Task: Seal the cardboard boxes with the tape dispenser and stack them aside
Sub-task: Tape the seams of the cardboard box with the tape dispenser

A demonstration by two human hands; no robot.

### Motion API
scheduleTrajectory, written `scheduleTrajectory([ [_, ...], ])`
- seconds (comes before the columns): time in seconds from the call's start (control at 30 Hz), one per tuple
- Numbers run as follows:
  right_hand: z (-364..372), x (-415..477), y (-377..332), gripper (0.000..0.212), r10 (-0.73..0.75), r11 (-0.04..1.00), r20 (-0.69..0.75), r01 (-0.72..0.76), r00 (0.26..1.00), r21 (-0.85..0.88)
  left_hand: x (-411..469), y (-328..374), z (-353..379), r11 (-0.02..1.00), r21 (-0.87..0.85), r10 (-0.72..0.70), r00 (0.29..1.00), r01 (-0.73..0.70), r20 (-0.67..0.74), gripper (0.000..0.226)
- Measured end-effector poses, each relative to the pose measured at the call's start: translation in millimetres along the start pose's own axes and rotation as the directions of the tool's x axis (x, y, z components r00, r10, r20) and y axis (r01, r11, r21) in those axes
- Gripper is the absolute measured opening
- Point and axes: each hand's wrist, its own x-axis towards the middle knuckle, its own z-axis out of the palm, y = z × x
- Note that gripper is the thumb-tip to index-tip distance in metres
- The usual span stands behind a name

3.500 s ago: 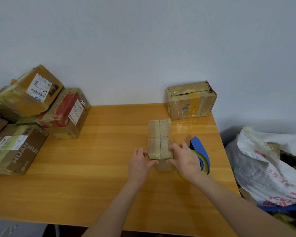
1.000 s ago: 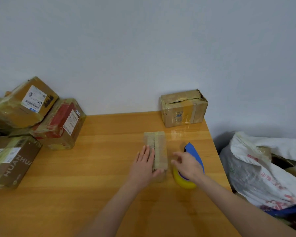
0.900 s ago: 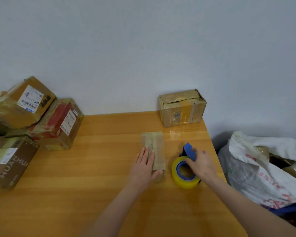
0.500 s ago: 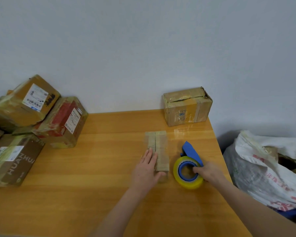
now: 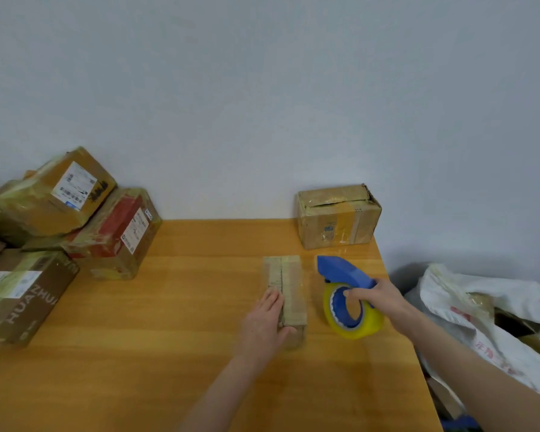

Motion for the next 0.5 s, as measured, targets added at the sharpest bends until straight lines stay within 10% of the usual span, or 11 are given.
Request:
scheduleTrajectory([
  [0.23, -26, -25, -33, 0.036, -0.064, 0.997, 0.165, 0.069, 0.984, -0.028, 5, -3, -6, 1.000, 0.002, -0.005, 1.000, 0.005, 0.030, 0.078],
  [0.33, -29, -38, -45, 0.061, -0.161, 0.986, 0.249, 0.166, 0.955, 0.003, 16, 4, -30, 0.923, -0.368, -0.165, 0.979, 0.112, -0.116, 0.046],
  [0.5, -30, -46, -60, 0.070, -0.310, 0.945, 0.303, 0.328, 0.901, -0.008, 34, 14, -82, 0.169, -0.922, -0.366, 0.891, 0.349, 0.270, 0.056],
])
